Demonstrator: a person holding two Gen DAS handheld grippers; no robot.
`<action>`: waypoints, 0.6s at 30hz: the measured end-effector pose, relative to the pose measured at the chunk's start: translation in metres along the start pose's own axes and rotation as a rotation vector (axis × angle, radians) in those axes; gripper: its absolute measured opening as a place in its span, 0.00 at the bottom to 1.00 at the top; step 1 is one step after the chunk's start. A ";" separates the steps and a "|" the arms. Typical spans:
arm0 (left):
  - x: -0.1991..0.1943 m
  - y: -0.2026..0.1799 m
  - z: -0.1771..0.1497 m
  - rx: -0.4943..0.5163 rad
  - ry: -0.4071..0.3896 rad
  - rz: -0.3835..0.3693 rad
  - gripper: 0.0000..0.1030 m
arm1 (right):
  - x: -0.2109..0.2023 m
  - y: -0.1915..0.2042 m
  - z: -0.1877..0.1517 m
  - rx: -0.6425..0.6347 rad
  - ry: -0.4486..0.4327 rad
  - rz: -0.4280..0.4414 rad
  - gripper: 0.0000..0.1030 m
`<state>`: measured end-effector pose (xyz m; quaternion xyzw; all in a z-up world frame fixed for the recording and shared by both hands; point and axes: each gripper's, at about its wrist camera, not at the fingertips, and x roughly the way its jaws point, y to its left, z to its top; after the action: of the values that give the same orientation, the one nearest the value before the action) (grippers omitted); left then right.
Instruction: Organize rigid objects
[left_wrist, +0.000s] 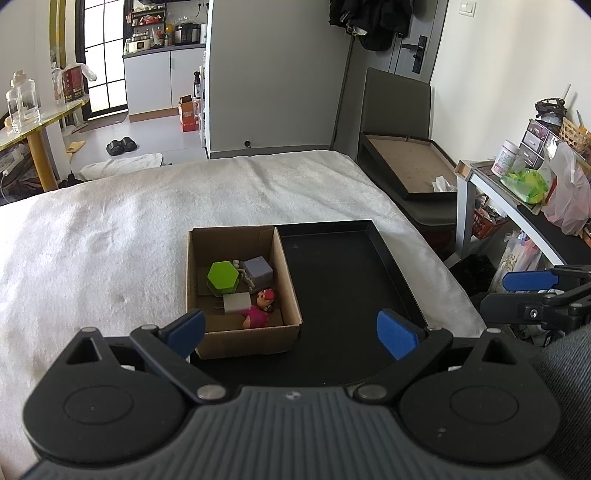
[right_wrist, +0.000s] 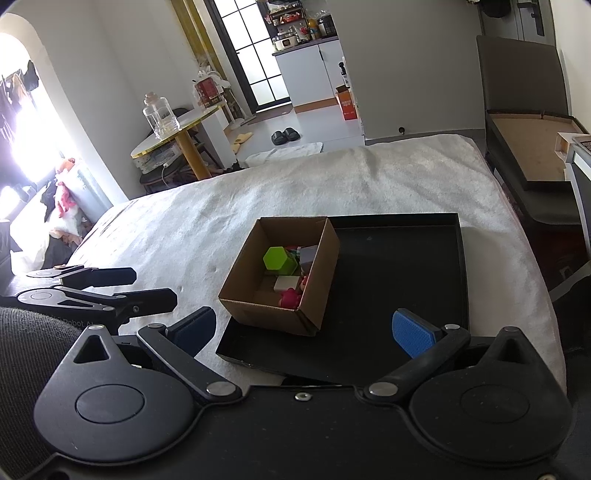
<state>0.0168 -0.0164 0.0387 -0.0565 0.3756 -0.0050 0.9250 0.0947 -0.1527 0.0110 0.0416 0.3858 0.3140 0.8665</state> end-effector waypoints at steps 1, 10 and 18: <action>0.000 0.001 0.000 -0.002 0.001 -0.002 0.96 | 0.000 0.000 0.000 0.000 0.000 0.000 1.00; 0.001 0.002 0.002 -0.005 0.009 -0.007 0.96 | -0.001 -0.001 -0.003 -0.003 0.003 -0.007 1.00; 0.000 -0.004 0.003 0.009 -0.003 0.020 0.96 | 0.000 -0.001 -0.002 -0.002 0.003 -0.007 1.00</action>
<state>0.0191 -0.0202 0.0408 -0.0486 0.3748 0.0028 0.9258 0.0932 -0.1539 0.0094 0.0387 0.3870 0.3114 0.8671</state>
